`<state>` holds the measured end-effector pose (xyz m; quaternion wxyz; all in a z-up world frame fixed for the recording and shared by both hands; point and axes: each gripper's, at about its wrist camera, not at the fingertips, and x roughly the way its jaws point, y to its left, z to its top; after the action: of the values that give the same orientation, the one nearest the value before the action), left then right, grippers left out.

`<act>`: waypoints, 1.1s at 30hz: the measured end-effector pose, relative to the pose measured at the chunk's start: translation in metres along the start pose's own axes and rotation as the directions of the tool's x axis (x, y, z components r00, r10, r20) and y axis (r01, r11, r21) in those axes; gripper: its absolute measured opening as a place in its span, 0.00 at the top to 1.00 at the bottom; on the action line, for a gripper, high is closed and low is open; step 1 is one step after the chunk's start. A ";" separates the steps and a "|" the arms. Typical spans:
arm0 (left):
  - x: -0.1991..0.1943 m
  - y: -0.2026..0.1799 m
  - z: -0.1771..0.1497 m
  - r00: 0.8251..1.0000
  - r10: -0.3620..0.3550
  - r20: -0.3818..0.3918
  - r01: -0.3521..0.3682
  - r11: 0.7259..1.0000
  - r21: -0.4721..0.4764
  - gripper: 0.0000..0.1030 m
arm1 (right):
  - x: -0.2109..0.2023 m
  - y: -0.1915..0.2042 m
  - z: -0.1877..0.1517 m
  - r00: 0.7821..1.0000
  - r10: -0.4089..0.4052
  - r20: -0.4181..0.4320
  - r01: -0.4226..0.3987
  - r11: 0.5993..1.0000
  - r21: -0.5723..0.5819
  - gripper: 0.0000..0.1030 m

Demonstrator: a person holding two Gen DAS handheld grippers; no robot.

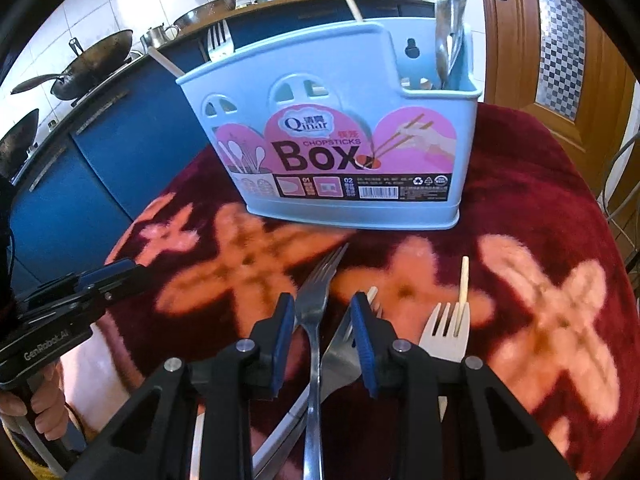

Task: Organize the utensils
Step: 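Move both tools back down toward the forks and spoons on the rug, then grasp a white plastic spoon with the left tool while the right tool grasps a silver fork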

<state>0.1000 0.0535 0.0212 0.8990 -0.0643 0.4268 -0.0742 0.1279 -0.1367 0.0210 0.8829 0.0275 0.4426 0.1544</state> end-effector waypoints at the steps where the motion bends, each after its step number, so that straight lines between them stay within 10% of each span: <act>1: 0.000 0.000 0.000 1.000 -0.001 0.000 0.001 1.000 0.001 0.72 | 0.002 0.001 0.001 1.000 -0.006 -0.001 0.006 1.000 -0.005 0.69; 9: 0.001 -0.002 -0.001 1.000 -0.004 -0.002 0.004 1.000 0.004 0.72 | 0.016 0.008 0.013 0.999 -0.017 -0.039 0.014 0.996 -0.086 0.69; 12: 0.000 -0.003 -0.001 1.000 -0.004 -0.002 0.004 1.000 0.006 0.72 | 0.020 0.009 0.016 0.999 0.003 -0.049 -0.007 0.997 -0.083 0.85; 33: 0.008 -0.055 -0.002 0.988 -0.135 -0.079 0.143 0.984 0.102 0.72 | -0.057 -0.028 0.003 0.979 0.126 0.161 -0.140 0.987 0.083 0.92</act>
<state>0.0991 -0.0018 0.0236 0.8778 -0.0425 0.4489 -0.1619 0.1054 -0.1798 0.0621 0.9001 0.1103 0.3765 0.1895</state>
